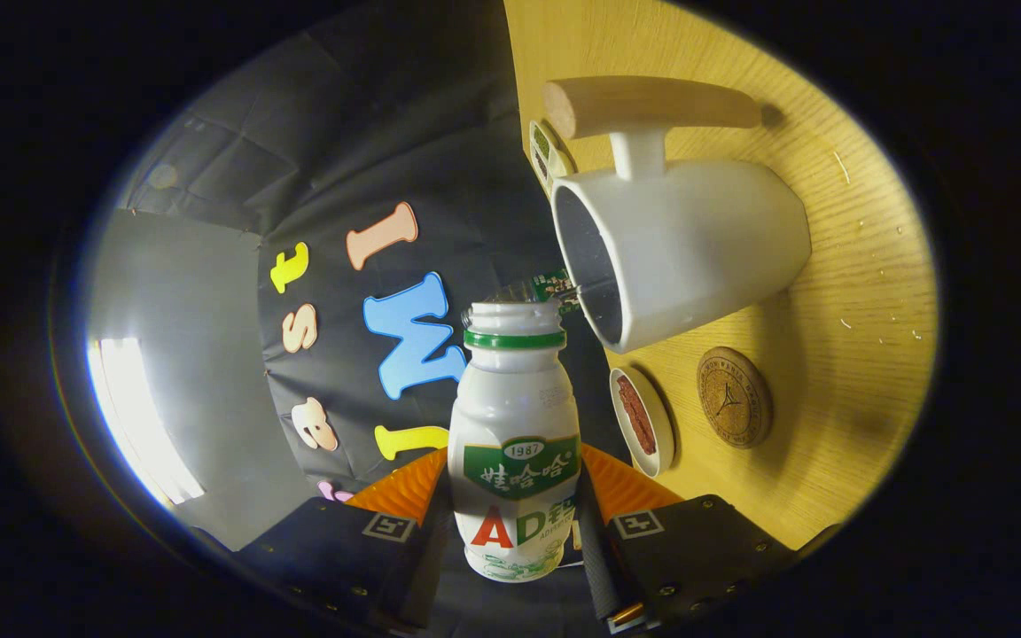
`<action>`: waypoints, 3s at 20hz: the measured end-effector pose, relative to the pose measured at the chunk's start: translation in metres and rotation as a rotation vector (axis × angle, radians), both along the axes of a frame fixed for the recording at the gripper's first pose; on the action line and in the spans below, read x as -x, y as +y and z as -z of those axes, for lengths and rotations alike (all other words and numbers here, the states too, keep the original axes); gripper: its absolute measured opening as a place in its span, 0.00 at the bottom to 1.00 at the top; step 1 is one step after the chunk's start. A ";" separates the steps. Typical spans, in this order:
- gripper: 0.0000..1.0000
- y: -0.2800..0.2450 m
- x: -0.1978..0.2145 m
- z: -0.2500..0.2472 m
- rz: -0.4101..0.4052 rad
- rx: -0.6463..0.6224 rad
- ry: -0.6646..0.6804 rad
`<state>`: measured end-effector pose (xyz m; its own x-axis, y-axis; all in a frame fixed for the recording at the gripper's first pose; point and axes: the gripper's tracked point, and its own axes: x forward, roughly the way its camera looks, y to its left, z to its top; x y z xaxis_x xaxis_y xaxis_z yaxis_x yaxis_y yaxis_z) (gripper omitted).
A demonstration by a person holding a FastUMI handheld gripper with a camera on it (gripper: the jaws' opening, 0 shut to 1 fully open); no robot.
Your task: Take the bottle from table, then pour the juice into the cup, finally place the bottle on the coaster
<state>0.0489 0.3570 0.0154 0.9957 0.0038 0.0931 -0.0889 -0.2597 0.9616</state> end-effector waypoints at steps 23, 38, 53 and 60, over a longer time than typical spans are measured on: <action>0.66 -0.012 0.004 -0.002 0.023 -0.052 -0.018; 0.66 -0.008 0.002 -0.002 0.009 -0.044 -0.021; 0.66 -0.019 0.001 0.016 0.033 0.094 0.026; 0.66 -0.019 -0.005 0.029 0.037 0.335 0.099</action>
